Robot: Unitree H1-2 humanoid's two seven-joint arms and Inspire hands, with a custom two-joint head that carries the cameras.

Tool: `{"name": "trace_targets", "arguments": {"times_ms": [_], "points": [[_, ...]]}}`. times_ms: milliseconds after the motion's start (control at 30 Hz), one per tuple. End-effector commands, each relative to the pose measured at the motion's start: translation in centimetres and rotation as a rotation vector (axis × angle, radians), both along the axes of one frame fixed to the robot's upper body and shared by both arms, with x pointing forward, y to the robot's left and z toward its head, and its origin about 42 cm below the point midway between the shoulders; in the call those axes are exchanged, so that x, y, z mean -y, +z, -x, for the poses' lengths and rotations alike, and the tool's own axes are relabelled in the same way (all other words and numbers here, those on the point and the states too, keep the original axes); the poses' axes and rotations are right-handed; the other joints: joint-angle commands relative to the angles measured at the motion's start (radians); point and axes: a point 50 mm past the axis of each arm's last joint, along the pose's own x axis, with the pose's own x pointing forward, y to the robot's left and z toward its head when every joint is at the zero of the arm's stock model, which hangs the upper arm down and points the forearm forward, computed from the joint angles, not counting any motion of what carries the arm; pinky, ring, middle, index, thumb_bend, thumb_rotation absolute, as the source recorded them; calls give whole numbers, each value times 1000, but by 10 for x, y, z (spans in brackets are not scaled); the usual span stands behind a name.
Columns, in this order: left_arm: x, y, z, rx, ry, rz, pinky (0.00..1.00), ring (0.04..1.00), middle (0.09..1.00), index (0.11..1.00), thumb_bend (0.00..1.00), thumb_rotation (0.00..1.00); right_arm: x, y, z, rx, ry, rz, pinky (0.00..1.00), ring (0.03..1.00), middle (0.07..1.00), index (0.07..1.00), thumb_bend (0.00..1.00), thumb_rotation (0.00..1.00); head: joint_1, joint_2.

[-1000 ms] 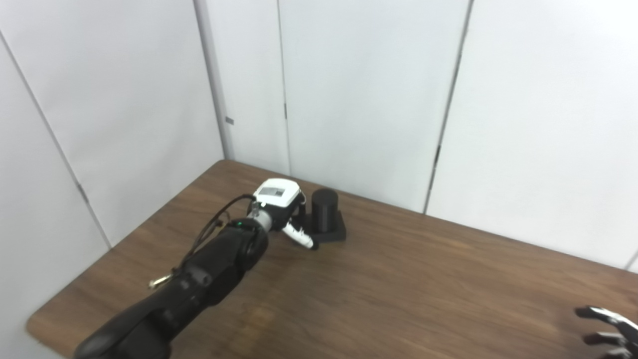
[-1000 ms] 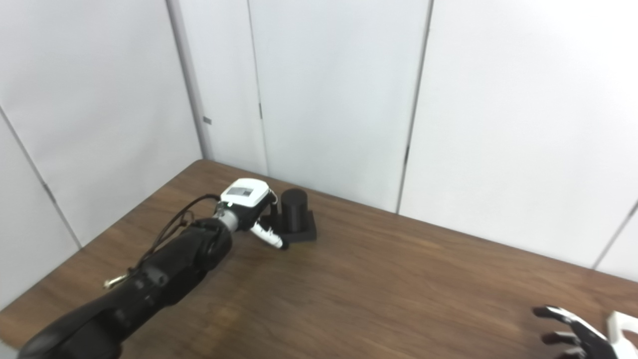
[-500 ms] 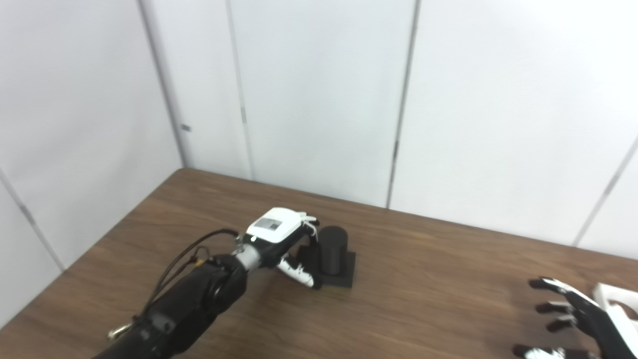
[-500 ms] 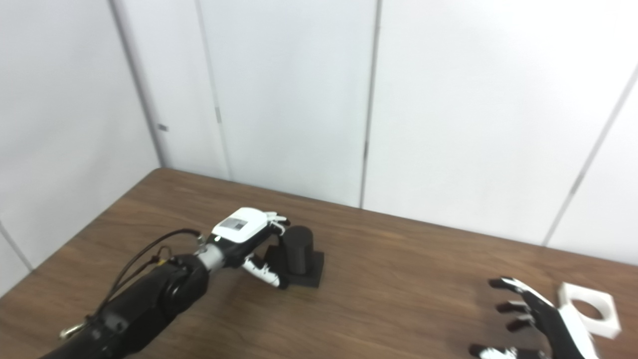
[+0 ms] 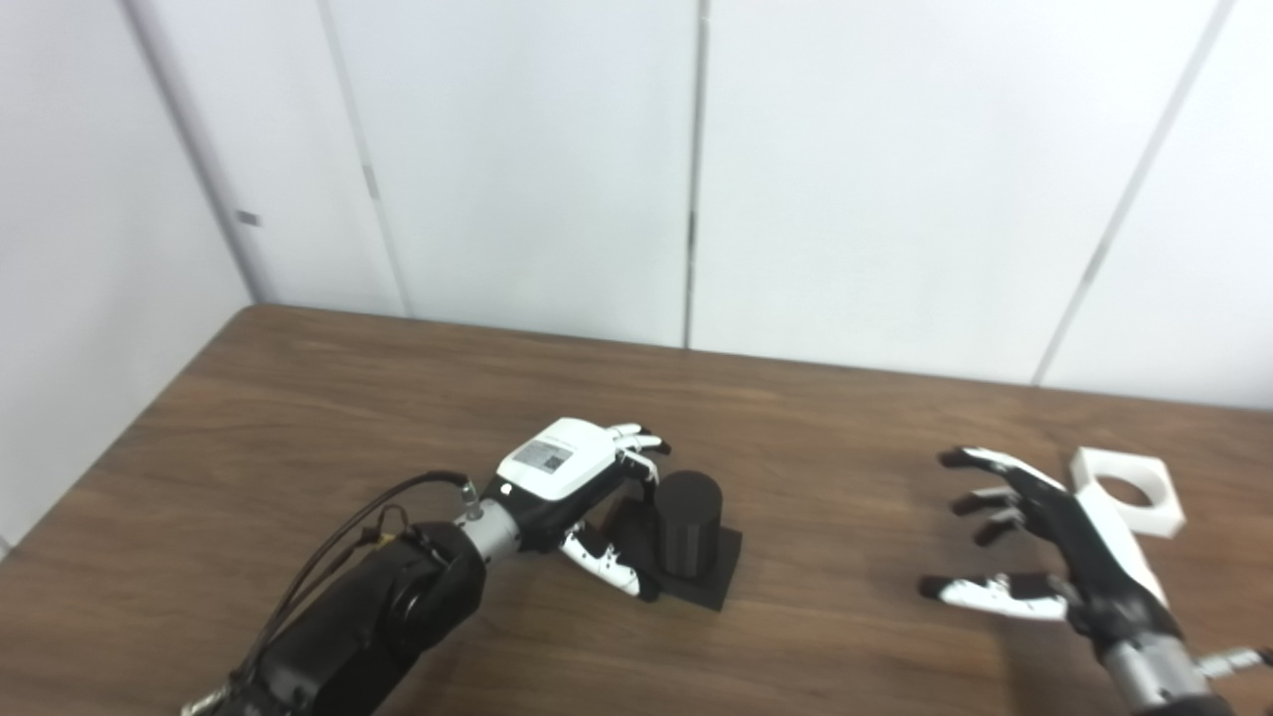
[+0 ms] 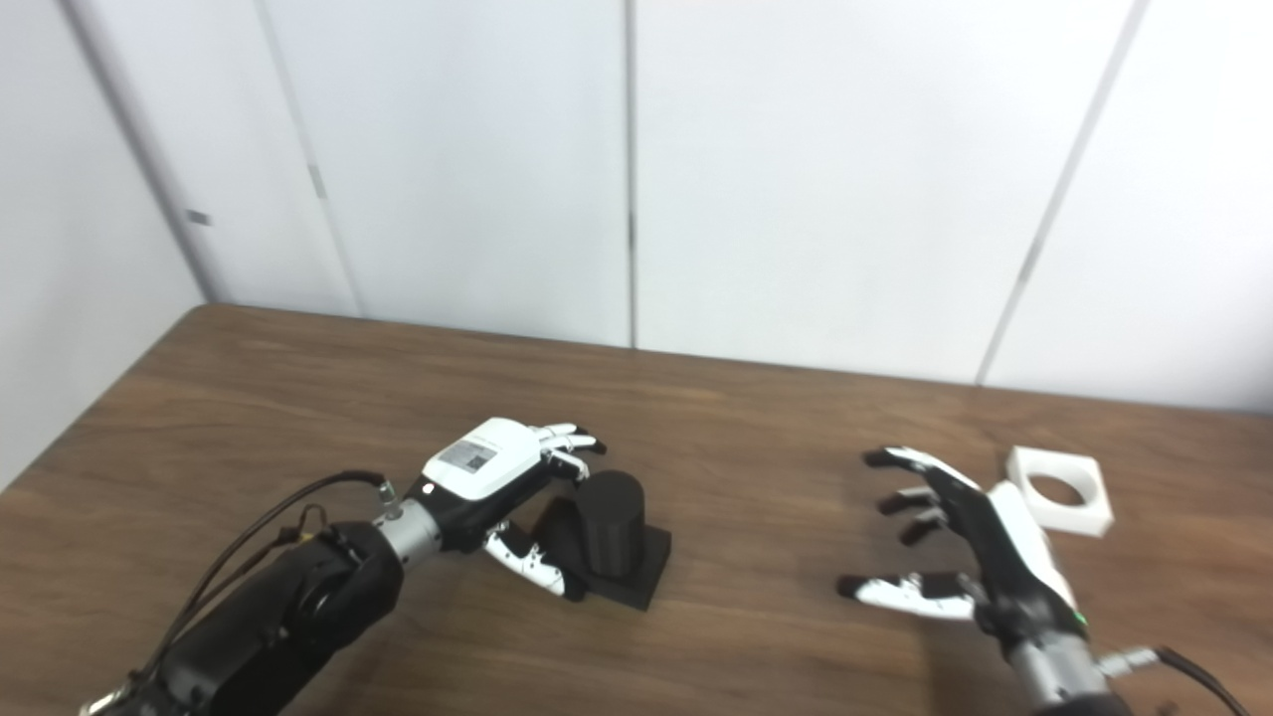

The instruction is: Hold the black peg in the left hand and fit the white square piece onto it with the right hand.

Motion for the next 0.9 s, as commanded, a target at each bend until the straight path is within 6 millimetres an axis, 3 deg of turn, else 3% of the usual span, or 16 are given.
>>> {"name": "trace_targets", "arguments": {"times_ms": [0,267,400,500,733,867], "points": [[7,-10,7,-37,-47,-50,831,913,880,491,523,62,-3,19,-9,104,7,3,501,658,851,757,668,0,-7,3],[37,-28,16,-78,-126,-65,826,904,878,491,524,64,-7,21,-9,101,-1,7,506,661,852,761,670,0,-62,11],[43,-36,15,-92,-150,-119,839,908,885,491,524,64,-3,28,-6,119,0,29,511,669,846,766,666,0,-126,7],[42,-40,15,-86,-142,-149,832,902,884,492,524,64,6,38,-5,133,-8,89,532,679,829,765,670,28,-185,-1],[28,-49,16,-93,-109,-159,829,891,878,491,524,61,32,73,-16,134,-53,349,680,805,843,770,749,64,-338,-36],[18,-51,18,-104,-101,-162,825,886,878,492,524,60,47,96,-26,106,-101,505,625,795,855,781,815,53,-416,-63]]}}
